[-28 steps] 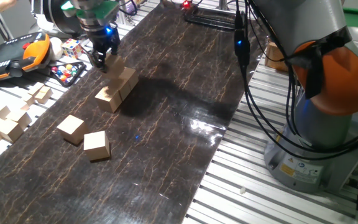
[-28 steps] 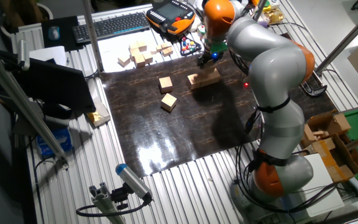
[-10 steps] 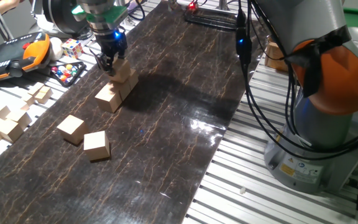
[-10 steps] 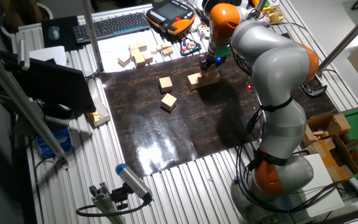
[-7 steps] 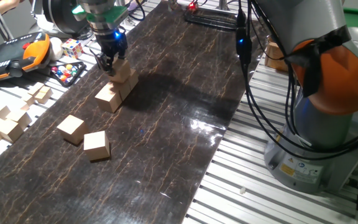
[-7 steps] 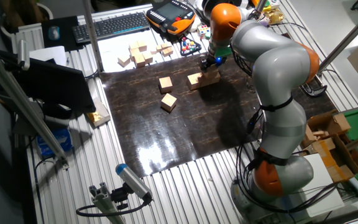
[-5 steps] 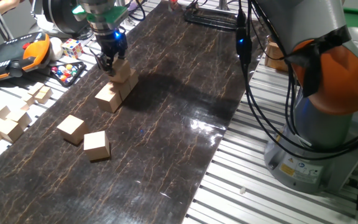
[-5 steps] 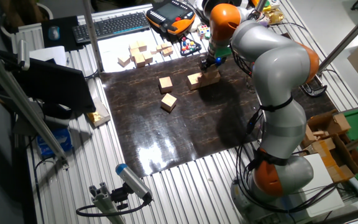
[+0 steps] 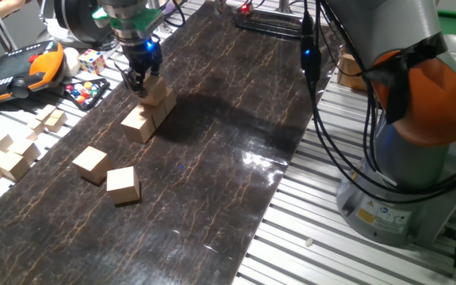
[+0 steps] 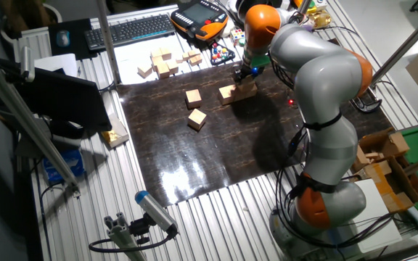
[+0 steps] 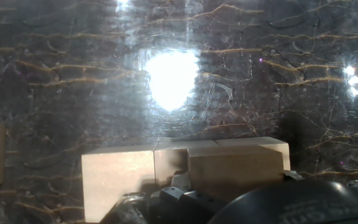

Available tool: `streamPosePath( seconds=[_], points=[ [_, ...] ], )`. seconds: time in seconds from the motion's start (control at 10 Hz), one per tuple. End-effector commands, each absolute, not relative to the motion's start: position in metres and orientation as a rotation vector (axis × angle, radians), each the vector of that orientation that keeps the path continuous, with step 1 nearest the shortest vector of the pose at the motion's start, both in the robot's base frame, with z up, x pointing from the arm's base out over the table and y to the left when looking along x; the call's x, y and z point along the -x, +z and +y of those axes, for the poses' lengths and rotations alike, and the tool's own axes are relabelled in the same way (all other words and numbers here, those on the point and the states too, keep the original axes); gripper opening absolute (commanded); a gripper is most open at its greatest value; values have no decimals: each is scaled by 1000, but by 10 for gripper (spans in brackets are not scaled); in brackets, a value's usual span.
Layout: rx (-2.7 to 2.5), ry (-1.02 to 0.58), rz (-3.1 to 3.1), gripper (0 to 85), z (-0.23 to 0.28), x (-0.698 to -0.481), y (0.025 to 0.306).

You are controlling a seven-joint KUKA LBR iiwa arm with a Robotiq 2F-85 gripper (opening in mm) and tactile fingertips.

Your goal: Stack the blocks into a pyramid shape

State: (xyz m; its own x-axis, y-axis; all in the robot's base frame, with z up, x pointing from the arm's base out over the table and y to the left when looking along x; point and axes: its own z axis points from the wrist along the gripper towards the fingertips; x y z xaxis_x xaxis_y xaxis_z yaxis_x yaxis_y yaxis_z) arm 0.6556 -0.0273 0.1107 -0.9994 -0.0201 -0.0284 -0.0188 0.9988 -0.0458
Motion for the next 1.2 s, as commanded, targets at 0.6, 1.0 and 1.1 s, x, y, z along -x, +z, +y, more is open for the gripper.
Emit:
streamPosePath(
  seconds=[0.6,1.0,1.1],
  points=[
    [-8,-59,3104,380,-27,-655,109],
    [-21,-66,3096,567,-27,-655,109],
    [-26,-65,3091,600,-27,-654,109]
  ],
)
